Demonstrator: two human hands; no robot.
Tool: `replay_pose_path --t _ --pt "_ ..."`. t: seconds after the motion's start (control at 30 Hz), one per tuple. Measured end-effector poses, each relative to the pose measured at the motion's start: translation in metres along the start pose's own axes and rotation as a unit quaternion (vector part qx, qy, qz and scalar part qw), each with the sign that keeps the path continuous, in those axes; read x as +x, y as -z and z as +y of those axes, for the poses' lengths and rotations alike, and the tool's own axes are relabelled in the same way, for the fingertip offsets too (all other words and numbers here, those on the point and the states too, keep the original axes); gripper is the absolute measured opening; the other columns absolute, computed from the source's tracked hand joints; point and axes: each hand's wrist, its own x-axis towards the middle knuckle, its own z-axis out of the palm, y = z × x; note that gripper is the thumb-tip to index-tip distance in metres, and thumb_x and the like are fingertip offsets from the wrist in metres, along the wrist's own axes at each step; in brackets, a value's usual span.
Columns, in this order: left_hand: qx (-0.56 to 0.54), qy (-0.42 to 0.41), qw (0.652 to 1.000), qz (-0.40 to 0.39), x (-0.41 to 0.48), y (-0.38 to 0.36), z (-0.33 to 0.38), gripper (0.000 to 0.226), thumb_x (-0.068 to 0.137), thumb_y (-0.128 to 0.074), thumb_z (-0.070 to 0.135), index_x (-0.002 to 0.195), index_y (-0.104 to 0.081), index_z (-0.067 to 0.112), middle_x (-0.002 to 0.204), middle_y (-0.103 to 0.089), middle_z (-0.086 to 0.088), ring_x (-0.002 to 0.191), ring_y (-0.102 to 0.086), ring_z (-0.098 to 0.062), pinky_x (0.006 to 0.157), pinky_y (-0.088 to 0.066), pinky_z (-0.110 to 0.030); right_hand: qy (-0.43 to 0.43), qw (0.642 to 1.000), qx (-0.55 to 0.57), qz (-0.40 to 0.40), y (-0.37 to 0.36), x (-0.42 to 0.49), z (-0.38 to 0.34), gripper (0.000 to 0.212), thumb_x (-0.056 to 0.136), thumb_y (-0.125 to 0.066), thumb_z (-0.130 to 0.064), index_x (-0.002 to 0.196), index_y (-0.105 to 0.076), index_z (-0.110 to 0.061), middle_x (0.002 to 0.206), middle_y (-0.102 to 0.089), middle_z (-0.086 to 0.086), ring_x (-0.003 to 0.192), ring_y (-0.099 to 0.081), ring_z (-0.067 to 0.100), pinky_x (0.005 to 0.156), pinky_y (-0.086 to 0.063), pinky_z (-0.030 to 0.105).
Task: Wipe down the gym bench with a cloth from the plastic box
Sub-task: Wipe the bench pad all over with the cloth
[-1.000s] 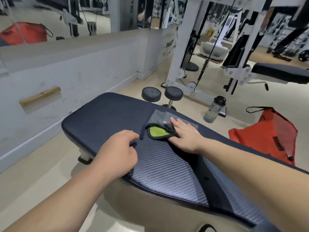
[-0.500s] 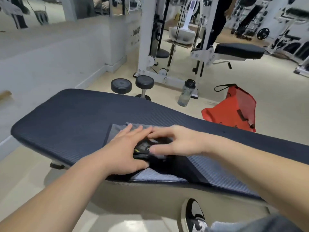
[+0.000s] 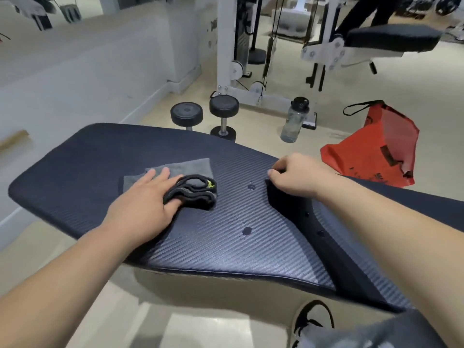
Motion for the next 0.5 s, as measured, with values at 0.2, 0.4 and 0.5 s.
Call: replay_pose_path --t 0.2,0.4,0.5 --pt "0.014 0.061 0.998 -0.019 0.055 -0.008 0.047 0.057 0.100 -0.036 0.054 0.154 -0.023 0.046 0.168 -0.015 0.010 0.155 -0.009 -0.029 0.122 -0.023 -0.054 0.016 0.994 0.110 -0.020 0.007 -0.001 0.031 0.036 0.100 -0.051 -0.027 0.130 -0.070 -0.023 0.132 -0.070 -0.001 0.123 -0.062 0.022 0.108 -0.046 0.032" --pt "0.017 -0.071 0.996 -0.043 0.043 -0.034 0.163 0.058 0.100 -0.044 0.047 0.154 -0.022 0.049 0.168 -0.013 0.015 0.156 -0.003 -0.028 0.123 -0.018 -0.054 0.004 0.973 0.213 0.085 0.017 -0.004 0.056 0.037 0.105 -0.047 -0.018 0.137 -0.066 -0.011 0.131 -0.069 0.008 0.121 -0.062 0.023 0.089 -0.035 0.016" --pt "0.034 -0.171 0.983 -0.049 0.021 -0.037 0.164 0.060 0.099 -0.048 0.043 0.151 -0.022 0.055 0.164 -0.014 0.028 0.155 -0.006 -0.010 0.122 -0.025 -0.044 -0.003 0.975 0.205 0.086 0.018 -0.006 0.060 0.031 0.103 -0.048 -0.017 0.119 -0.073 -0.008 0.106 -0.072 0.010 0.101 -0.064 0.026 0.074 -0.039 0.023"
